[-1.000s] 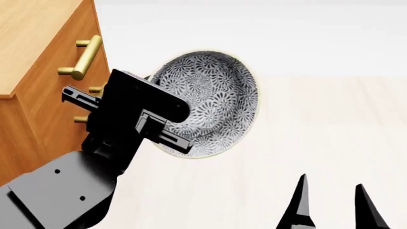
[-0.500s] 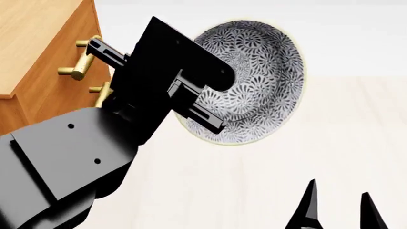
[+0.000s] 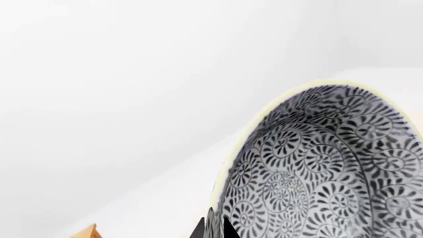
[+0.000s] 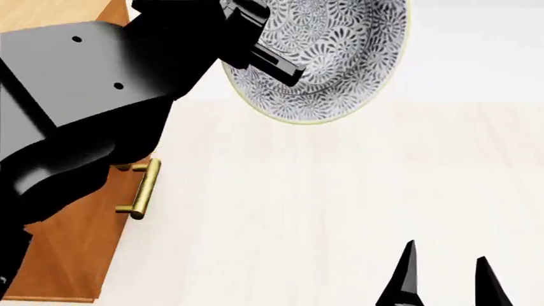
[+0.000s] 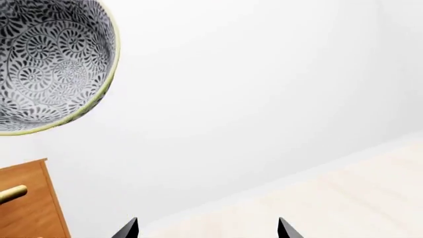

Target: Put the bowl on top of the cabinet.

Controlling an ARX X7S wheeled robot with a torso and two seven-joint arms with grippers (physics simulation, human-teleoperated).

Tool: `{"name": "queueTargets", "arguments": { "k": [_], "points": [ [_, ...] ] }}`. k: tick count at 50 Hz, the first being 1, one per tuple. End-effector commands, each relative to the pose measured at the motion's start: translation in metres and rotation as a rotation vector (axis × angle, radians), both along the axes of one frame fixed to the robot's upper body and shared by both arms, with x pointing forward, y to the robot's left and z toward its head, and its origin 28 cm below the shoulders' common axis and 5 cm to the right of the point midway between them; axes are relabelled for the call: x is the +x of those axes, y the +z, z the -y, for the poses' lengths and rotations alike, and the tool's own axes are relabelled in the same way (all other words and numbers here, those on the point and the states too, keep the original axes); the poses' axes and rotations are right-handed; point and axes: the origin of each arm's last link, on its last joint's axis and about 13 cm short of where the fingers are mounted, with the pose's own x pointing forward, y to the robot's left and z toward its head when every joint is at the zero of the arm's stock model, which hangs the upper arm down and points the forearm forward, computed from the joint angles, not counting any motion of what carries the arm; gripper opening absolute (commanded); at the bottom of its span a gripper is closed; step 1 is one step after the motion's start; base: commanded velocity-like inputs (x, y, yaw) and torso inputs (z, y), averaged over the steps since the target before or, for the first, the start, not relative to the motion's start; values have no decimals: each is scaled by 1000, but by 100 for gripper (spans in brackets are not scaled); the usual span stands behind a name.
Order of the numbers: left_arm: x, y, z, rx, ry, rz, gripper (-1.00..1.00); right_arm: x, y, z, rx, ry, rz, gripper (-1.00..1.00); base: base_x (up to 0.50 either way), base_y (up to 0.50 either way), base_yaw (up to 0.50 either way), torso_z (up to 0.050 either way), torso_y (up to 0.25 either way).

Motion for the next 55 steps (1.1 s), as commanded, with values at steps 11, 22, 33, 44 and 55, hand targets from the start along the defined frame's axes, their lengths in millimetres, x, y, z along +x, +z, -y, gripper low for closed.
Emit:
{"name": "queueTargets", "arguments": {
  "k": [11,22,33,44,55],
  "points": [
    [34,52,-25,-186,147,-28,-100,0,0,-1,-4,5,1,100,0,0,0,0,0],
    [45,69,-46,-294,209,-48,-100,0,0,-1,-7,8,-1,100,0,0,0,0,1],
    [55,75,-55,-406,230,-115,-100,0,0,-2,-10,5,-4,100,0,0,0,1,0],
    [68,79,-77,-625,250,-212,-100,1,-1,-4,-17,12,-10,100,0,0,0,0,1],
    [66,88,-85,-784,218,-266,-100,-1,0,-2,-9,15,-4,100,0,0,0,0,0]
  ]
}}
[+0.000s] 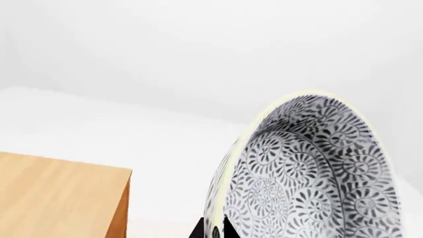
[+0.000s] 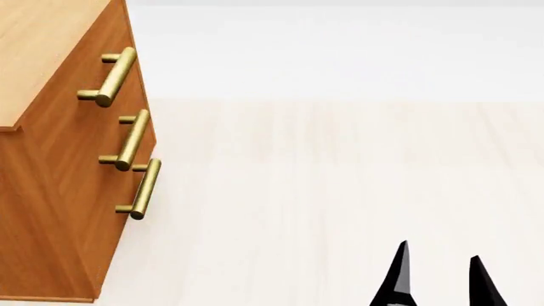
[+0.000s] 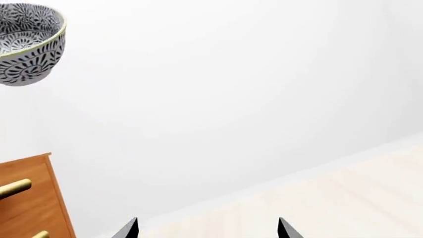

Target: Put the bowl on top of the cabinet.

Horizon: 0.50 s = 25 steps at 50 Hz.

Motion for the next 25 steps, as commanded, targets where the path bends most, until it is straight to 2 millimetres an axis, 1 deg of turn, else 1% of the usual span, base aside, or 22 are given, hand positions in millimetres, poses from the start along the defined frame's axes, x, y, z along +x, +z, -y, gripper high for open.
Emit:
{"name": "queueTargets", "arguments": {
  "k": [1,7,12,20,25],
  "points": [
    [0,10,-9,-171,-6,-25,-100,-1,1,1,4,1,3,100,0,0,0,0,0],
    [-3,10,-11,-209,12,-32,-100,-2,1,1,8,4,4,100,0,0,0,0,2],
    [-8,10,-13,-236,61,-24,-100,-2,1,1,4,5,3,100,0,0,0,0,0],
    [-7,18,-17,-272,72,-15,-100,-1,1,1,3,4,2,100,0,0,0,0,0],
    [-5,28,-21,-283,80,-2,-100,4,-1,2,7,10,-12,100,0,0,0,0,0]
  ]
}}
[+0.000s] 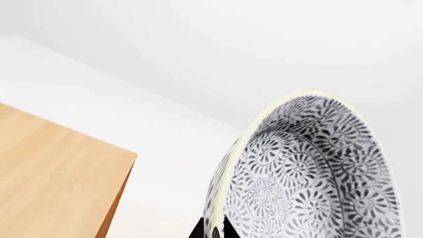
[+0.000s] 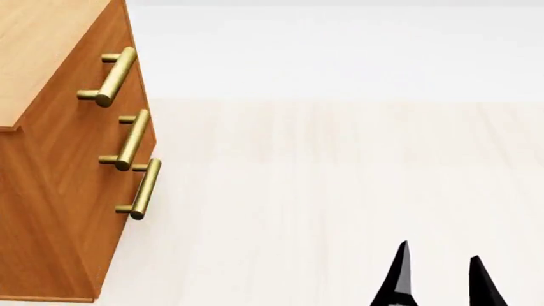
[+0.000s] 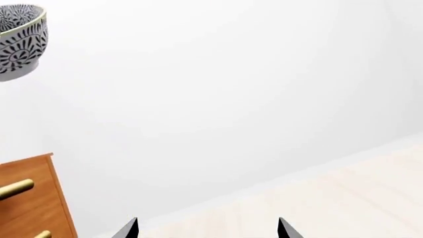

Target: Put the bowl on top of the cabinet.

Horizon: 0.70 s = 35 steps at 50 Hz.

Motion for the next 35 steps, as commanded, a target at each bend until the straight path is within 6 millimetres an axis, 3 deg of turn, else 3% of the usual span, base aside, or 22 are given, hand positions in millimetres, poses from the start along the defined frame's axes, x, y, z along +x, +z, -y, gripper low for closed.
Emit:
{"name": "queueTargets", "arguments": {
  "k": [1,11,25,35],
  "points": [
    [-4,21,-5,-49,25,40,-100,6,-2,1,7,5,-17,100,0,0,0,0,0],
    [-3,29,-5,-120,105,74,-100,13,-5,1,8,8,-42,100,0,0,0,0,1],
    [2,21,-6,-130,262,36,-100,9,-3,1,5,6,-34,100,0,0,0,1,0],
    [-6,18,-12,-149,380,40,-100,7,-3,0,5,10,-28,100,0,0,0,0,1]
  ]
}}
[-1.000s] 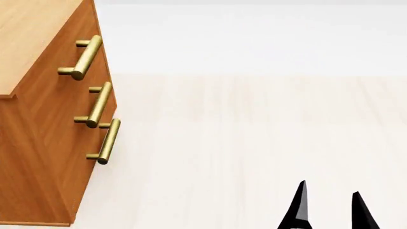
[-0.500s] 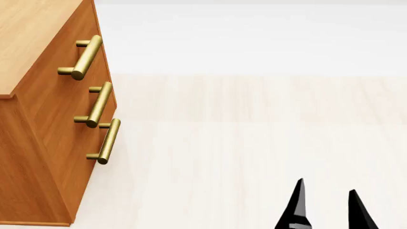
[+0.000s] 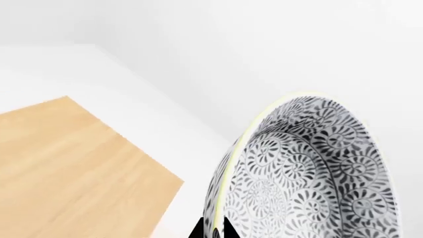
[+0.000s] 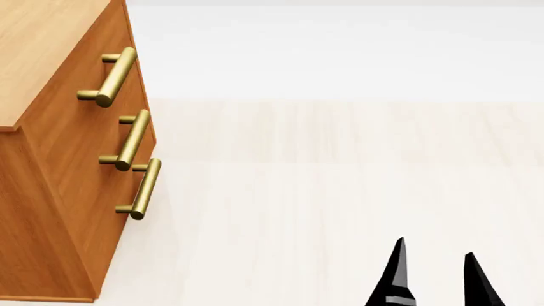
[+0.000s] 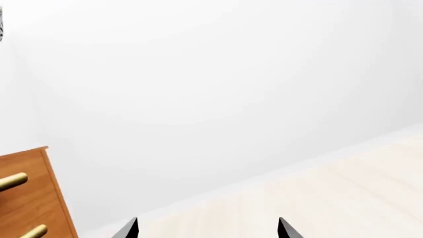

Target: Put the bowl on top of the cabinet.

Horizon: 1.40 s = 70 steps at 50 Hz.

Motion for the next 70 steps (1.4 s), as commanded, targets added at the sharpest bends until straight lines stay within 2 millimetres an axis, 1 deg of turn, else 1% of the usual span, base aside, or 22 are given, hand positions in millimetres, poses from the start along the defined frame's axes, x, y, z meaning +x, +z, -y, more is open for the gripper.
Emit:
{"name": "queueTargets", "arguments": {
  "k": [1,10,15,20,22,35,36,48,58,70],
  "points": [
    [-8,2,-6,-29,123,15,-100,-1,1,-1,-1,2,2,100,0,0,0,0,0],
    [-13,-1,-12,-43,260,-5,-100,-2,1,-1,-1,5,5,100,0,0,0,0,0],
    [-15,-2,-12,-42,268,-9,-100,-2,1,-1,-2,4,5,100,0,0,0,0,0],
    [-16,-1,-14,-29,324,-42,-100,-2,1,-1,-2,4,5,100,0,0,0,0,0],
    [-14,-2,-14,-33,290,-79,-100,-2,1,-1,-3,3,5,100,0,0,0,0,5],
    [-11,-6,-18,-34,286,-137,-100,0,0,-2,-8,6,-1,100,0,0,0,0,0],
    [-11,-9,-18,-35,284,-144,-100,0,0,-2,-7,6,-1,100,0,0,0,0,0],
    [-17,-4,-25,-45,315,-120,-100,0,0,-3,-10,7,-1,100,0,0,0,0,1],
    [-18,-9,-33,-64,343,-116,-100,1,-1,-4,-16,8,-4,100,0,0,0,1,0],
    [-19,-13,-35,-78,376,-102,-100,1,-1,-5,-21,10,-5,100,0,0,0,0,1]
  ]
}}
